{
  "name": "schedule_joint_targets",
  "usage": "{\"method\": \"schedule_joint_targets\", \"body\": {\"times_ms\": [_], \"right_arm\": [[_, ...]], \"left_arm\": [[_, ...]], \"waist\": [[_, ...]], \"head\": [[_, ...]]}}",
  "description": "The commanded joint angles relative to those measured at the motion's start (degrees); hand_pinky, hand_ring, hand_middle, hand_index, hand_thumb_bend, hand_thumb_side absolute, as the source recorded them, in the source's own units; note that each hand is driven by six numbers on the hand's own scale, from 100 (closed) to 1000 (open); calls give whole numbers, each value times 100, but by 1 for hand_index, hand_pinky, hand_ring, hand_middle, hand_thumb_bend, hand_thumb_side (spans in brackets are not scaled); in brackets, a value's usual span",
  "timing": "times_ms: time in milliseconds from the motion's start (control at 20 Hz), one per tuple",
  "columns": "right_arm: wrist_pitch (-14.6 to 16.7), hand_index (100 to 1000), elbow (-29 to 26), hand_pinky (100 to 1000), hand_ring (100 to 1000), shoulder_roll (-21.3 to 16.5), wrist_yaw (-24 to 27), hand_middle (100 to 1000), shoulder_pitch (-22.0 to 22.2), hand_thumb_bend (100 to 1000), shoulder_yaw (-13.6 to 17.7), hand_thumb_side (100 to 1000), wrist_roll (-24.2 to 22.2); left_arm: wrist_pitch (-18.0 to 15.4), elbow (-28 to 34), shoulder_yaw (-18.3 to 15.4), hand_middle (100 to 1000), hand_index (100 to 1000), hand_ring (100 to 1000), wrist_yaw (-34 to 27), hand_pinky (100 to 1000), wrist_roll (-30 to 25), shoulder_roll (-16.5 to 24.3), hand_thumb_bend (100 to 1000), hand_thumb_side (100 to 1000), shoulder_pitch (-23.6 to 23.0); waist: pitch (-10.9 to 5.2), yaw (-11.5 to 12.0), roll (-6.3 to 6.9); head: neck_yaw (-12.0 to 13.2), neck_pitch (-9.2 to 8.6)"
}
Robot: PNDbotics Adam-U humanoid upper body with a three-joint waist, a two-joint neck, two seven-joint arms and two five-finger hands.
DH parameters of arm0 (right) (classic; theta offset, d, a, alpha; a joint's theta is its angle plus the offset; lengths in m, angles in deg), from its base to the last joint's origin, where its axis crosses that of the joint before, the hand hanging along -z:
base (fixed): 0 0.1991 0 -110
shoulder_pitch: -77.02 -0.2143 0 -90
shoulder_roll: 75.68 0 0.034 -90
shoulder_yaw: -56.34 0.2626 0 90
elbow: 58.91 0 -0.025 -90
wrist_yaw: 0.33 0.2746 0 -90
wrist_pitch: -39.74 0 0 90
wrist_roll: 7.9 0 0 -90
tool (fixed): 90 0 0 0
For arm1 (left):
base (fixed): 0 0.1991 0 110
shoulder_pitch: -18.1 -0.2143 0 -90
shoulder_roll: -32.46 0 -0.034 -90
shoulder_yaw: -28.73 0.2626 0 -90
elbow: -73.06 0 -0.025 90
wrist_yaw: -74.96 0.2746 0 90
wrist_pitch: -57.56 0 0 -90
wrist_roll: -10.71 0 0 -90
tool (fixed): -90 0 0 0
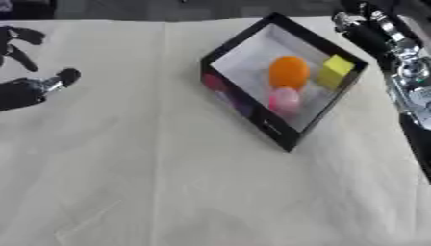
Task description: Pick up the objects with one hand, pass them to the other hand, and then place them into the box on the other side of the table.
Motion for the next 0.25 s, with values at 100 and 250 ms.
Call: {"method": "schedule_joint_targets", "body": {"times_ms": [100, 250], "right_arm": [[176, 927, -280, 887, 792, -212, 398, 902, 43, 100, 188, 526, -34], [281, 937, -445, 892, 804, -202, 530, 911, 161, 100, 294, 386, -47]], "left_arm": [[87, 229, -455, 679, 788, 449, -694, 764, 572, 115, 592, 570, -106], [91, 235, -691, 668, 773, 431, -1212, 755, 945, 84, 569, 569, -257]], "waist": [[-279, 24, 77], [-274, 40, 80]], "head": [[121, 5], [197, 10]]}}
